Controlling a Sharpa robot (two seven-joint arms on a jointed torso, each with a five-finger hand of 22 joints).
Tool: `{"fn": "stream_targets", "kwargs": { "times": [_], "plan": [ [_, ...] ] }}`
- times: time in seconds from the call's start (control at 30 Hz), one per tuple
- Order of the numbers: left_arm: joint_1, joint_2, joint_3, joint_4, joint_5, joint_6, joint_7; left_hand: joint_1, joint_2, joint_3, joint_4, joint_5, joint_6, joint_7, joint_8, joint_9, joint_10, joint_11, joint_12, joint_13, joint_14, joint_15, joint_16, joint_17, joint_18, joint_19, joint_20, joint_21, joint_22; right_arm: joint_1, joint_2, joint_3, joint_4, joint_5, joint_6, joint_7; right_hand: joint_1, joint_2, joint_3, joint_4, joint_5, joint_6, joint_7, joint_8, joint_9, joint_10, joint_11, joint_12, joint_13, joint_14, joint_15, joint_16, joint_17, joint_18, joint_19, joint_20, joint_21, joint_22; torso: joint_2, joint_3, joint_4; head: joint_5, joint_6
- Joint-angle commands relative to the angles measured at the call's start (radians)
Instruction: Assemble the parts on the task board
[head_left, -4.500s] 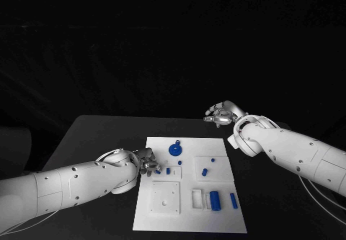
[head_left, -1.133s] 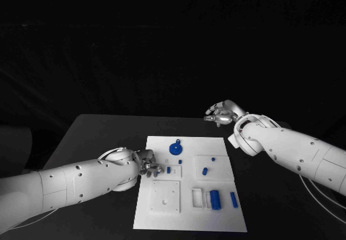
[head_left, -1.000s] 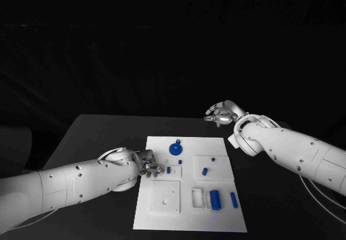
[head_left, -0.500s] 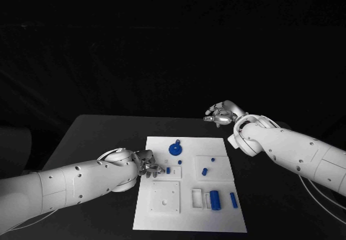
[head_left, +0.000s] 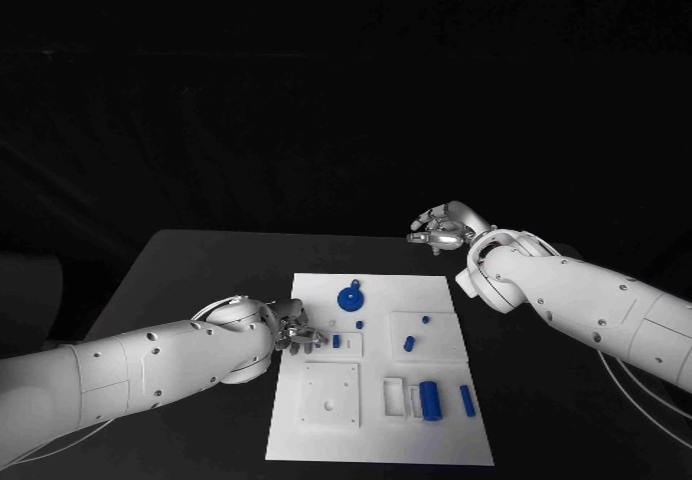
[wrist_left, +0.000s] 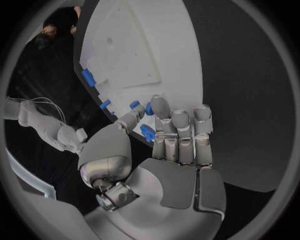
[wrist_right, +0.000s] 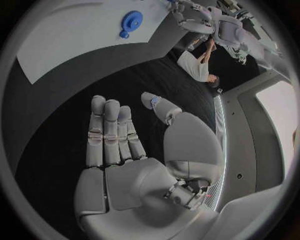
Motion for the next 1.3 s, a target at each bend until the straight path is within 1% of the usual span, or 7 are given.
{"fn": "stream_targets", "kwargs": {
  "times": [0.03, 0.27, 0.43, 0.63, 0.8, 1.0, 1.3],
  "plan": [
    [0.001, -0.001, 0.017, 0.007, 0.02, -0.033, -0.005, -0.002, -0.013, 0.002, 0.006, -0.005, -0.01, -0.001, 0.003, 0.001, -0.003, -0.001, 0.002, -0.003, -0.006, -0.005, 0.003, -0.002, 0.015, -0.008, -0.122, 0.004, 0.018, -0.001, 0.0, 0.0, 0.001, -0.008, 0.011, 0.005, -0.009, -0.001, -0.003, 0.002, 0.004, 0.0, 0.006, -0.006, 0.002, -0.008, -0.001, 0.006, -0.002, 0.001, 0.004, -0.003, 0.0, 0.016, 0.007, -0.003, -0.005, 0.001, 0.0, -0.0004, 0.0001, 0.0, 0.0],
    [0.002, -0.006, 0.068, 0.017, 0.067, -0.055, 0.001, -0.011, -0.048, 0.018, 0.044, -0.005, -0.044, 0.01, -0.014, -0.005, -0.009, 0.007, -0.01, -0.012, -0.012, -0.013, -0.009, -0.011, 0.015, -0.008, -0.123, 0.0, 0.014, -0.002, 0.001, 0.0, -0.001, -0.008, 0.011, 0.005, -0.01, -0.001, -0.004, 0.003, 0.004, 0.0, 0.006, -0.007, 0.002, -0.008, -0.001, 0.006, -0.002, 0.001, 0.004, -0.003, 0.0, 0.016, 0.007, -0.003, -0.006, 0.002, 0.0, 0.0, 0.0, 0.0, 0.004],
    [0.013, -0.007, 0.08, 0.014, 0.13, -0.085, 0.019, -0.006, -0.094, 0.032, 0.072, -0.004, -0.117, 0.032, -0.044, -0.013, -0.069, 0.024, -0.048, -0.029, -0.051, -0.001, -0.048, -0.034, 0.007, -0.034, -0.115, -0.021, 0.008, -0.002, 0.003, 0.0, -0.001, -0.008, 0.011, 0.005, -0.01, -0.001, -0.004, 0.003, 0.004, 0.0, 0.006, -0.007, 0.002, -0.009, -0.001, 0.006, -0.002, 0.001, 0.004, -0.004, 0.0, 0.016, 0.007, -0.003, -0.006, 0.002, -0.001, 0.0011, -0.0002, 0.001, 0.006],
    [0.017, 0.001, 0.081, -0.006, 0.171, -0.154, 0.129, 0.046, -0.085, 0.034, 0.041, -0.004, -0.21, 0.069, -0.069, -0.013, -0.156, 0.061, -0.105, -0.055, -0.109, 0.039, -0.104, -0.072, -0.004, -0.09, -0.089, -0.062, 0.0, -0.002, 0.002, 0.0, -0.002, -0.008, 0.013, 0.004, -0.01, -0.001, -0.004, 0.003, 0.004, 0.0, 0.006, -0.007, 0.002, -0.009, -0.001, 0.007, -0.003, 0.001, 0.004, -0.004, 0.0, 0.016, 0.008, -0.003, -0.006, 0.002, 0.001, 0.0015, -0.001, 0.0, 0.008],
    [0.017, 0.027, 0.078, -0.023, 0.014, -0.239, 0.298, 0.253, 0.027, 0.067, -0.117, 0.038, -0.204, 0.075, -0.043, 0.003, -0.203, 0.074, -0.15, -0.078, -0.154, 0.073, -0.139, -0.098, -0.01, -0.139, -0.054, -0.093, 0.001, -0.002, 0.0, 0.0, -0.001, -0.01, 0.012, -0.002, -0.009, 0.0, -0.003, 0.003, 0.005, -0.001, 0.006, -0.007, 0.002, -0.009, -0.001, 0.007, -0.003, 0.001, 0.004, -0.004, -0.001, 0.016, 0.008, -0.003, -0.007, 0.003, 0.0, 0.0014, -0.0008, -0.003, 0.011],
    [0.016, 0.058, 0.061, -0.033, -0.101, -0.293, 0.397, 0.5, -0.023, 0.069, -0.181, -0.004, -0.273, 0.115, -0.093, -0.023, -0.273, 0.126, -0.301, -0.163, -0.179, 0.112, -0.168, -0.124, -0.001, -0.162, -0.015, -0.118, 0.006, -0.002, -0.003, 0.0, -0.005, -0.01, 0.013, -0.002, -0.007, 0.001, -0.001, 0.002, 0.003, -0.001, 0.006, -0.007, 0.002, -0.009, -0.001, 0.008, -0.005, 0.001, 0.004, -0.004, -0.001, 0.016, 0.008, -0.003, -0.008, 0.003, 0.002, -0.001, -0.0022, -0.004, 0.015],
    [0.008, 0.123, 0.038, -0.103, -0.185, -0.256, 0.438, 0.472, -0.046, -0.017, -0.169, -0.004, -0.309, 0.125, -0.136, -0.043, -0.313, 0.166, -0.437, -0.232, -0.175, 0.128, -0.172, -0.131, 0.005, -0.158, -0.002, -0.123, 0.009, -0.002, 0.002, 0.0, -0.006, -0.01, 0.014, 0.0, -0.006, 0.001, -0.001, 0.003, 0.002, -0.001, 0.006, -0.007, 0.002, -0.009, -0.001, 0.008, -0.005, 0.001, 0.004, -0.004, -0.001, 0.016, 0.008, -0.003, -0.008, 0.004, 0.002, -0.0008, -0.0023, -0.007, 0.017]
  ]
}}
